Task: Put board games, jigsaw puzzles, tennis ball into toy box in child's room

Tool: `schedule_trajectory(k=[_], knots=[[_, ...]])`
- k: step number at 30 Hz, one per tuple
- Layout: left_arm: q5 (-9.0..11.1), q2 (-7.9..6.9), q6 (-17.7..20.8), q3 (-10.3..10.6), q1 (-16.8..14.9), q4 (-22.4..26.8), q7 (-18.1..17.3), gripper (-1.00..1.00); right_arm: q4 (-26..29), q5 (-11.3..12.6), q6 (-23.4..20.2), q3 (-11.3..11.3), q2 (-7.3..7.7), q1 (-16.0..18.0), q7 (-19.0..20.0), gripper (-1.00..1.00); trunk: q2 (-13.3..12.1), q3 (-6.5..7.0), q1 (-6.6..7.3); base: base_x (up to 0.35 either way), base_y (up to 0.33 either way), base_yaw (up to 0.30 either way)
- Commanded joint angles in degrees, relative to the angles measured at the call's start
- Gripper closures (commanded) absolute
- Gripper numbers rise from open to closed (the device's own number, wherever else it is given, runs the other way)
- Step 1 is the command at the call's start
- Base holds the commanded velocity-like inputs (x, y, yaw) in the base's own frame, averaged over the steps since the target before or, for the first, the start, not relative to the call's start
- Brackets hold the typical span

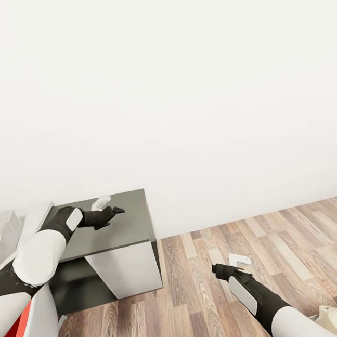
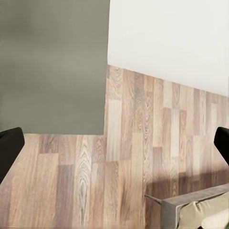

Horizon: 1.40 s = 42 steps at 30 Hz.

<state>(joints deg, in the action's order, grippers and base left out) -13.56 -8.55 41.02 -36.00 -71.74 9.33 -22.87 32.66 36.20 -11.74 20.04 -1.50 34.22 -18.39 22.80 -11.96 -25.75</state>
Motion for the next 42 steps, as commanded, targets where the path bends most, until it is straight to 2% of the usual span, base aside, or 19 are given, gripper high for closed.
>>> schedule_trajectory(k=[1, 7, 15, 22, 25, 34, 42], knots=[[-0.6, -0.01, 0.2, -0.4, 0.1, 0.1, -0.4, -1.0, 0.1, 0.4, -0.2, 0.3, 0.04, 0.1, -0.5, -1.0, 0.1, -0.12, -0.03, 0.0, 0.0, 0.0], [-0.6, -0.09, 0.2, -0.3, 1.1, 0.1, -0.4, -1.0, 0.1, 0.5, -0.1, 0.3, -0.02, 0.1, -0.5, -1.0, 0.1, -0.12, -0.03, 0.0, 0.0, 0.0], [-0.6, -0.15, 0.2, -0.3, 4.0, 0.3, -0.6, -1.0, 0.2, 0.5, 0.0, 0.3, -0.14, 0.1, -0.5, -1.0, 0.1, 0.04, -0.03, 0.0, 0.0, 0.0], [-0.5, -0.15, 0.2, -0.3, 5.6, 2.4, -1.0, -1.0, 0.2, 0.5, -0.1, 0.4, -0.24, 0.1, -0.7, -1.0, 0.1, 0.3, -0.03, 0.0, 0.0, 0.0], [-0.5, -0.6, 0.8, -0.3, 6.2, 3.3, -1.9, -1.0, 0.2, 0.6, -0.3, 0.4, -0.26, 0.1, -0.6, -1.0, 0.1, 0.31, -0.03, 0.0, 0.0, 0.0], [-0.7, -2.66, 1.5, -0.3, 8.2, 3.6, -9.2, -1.0, 0.3, 0.5, -0.3, 0.4, -0.93, 0.1, -0.8, -1.0, 0.1, 0.32, -0.03, 0.0, 0.0, 0.0], [-0.7, -4.27, 1.5, -0.2, 9.3, 3.7, -12.8, -1.0, 0.3, 0.5, -0.2, 0.4, -1.27, 0.1, -0.8, -1.0, 0.1, 0.37, -0.03, 0.0, 0.0, 0.0]])
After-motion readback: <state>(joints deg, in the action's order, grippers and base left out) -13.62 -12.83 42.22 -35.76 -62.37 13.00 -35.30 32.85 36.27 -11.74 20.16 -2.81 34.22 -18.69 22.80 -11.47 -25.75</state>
